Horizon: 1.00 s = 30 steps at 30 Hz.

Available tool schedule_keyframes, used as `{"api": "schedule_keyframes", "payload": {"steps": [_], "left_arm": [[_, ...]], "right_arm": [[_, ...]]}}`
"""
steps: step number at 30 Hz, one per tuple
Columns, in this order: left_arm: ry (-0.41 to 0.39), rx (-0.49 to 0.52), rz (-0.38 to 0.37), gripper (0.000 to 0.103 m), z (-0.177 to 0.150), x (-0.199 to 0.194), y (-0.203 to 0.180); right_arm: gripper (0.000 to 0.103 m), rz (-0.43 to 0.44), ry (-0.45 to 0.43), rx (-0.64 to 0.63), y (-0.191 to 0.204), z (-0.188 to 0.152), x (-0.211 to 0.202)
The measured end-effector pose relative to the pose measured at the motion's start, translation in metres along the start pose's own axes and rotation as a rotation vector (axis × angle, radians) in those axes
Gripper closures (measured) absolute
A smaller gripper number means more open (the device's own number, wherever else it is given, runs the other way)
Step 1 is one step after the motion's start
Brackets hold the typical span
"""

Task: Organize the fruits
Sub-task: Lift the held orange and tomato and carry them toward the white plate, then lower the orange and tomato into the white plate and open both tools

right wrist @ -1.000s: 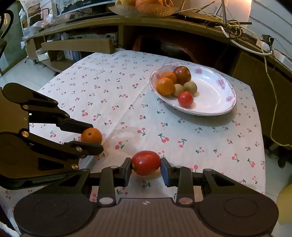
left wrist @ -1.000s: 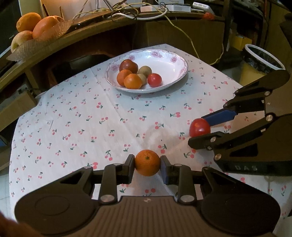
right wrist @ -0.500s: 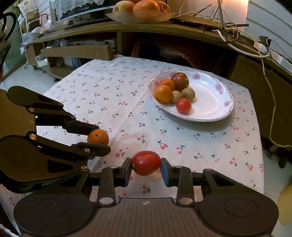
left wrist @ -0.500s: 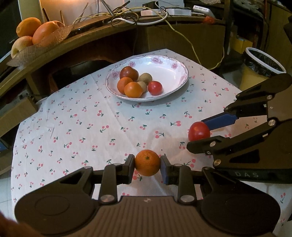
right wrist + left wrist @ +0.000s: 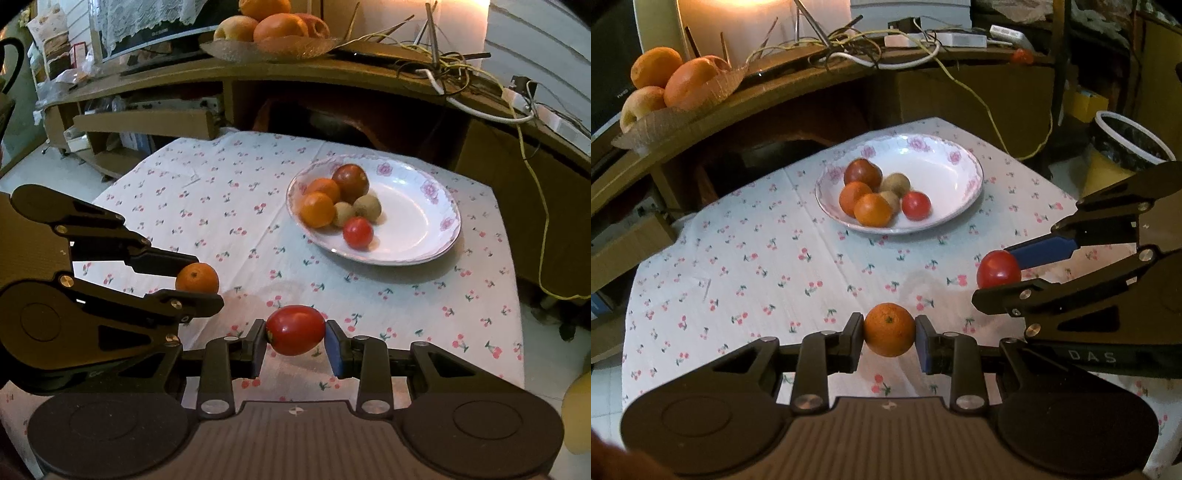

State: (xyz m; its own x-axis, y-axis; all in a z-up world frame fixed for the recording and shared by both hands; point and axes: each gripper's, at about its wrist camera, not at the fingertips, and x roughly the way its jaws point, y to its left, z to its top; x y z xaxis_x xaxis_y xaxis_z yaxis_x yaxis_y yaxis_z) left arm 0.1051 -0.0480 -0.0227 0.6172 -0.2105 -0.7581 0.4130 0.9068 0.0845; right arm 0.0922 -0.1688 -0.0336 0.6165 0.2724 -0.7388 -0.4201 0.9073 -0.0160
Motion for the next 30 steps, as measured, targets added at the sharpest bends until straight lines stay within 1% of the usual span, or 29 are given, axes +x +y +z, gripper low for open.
{"api": "schedule_keyframes", "payload": {"steps": [6, 22, 30], "left_arm": [[-0.026, -0.009, 0.013, 0.067, 0.011, -0.002, 0.003], [-0.068, -0.009, 0.031, 0.068, 0.038, 0.002, 0.007], [-0.091, -0.039, 0.027, 0.068, 0.063, 0.016, 0.013]], "right_arm": [[0.069, -0.014, -0.032, 0.020, -0.005, 0.010, -0.003], [0.068, -0.041, -0.080, 0.068, -0.021, 0.028, -0.004], [0.068, -0.069, -0.105, 0.119, -0.038, 0.045, 0.003]]}}
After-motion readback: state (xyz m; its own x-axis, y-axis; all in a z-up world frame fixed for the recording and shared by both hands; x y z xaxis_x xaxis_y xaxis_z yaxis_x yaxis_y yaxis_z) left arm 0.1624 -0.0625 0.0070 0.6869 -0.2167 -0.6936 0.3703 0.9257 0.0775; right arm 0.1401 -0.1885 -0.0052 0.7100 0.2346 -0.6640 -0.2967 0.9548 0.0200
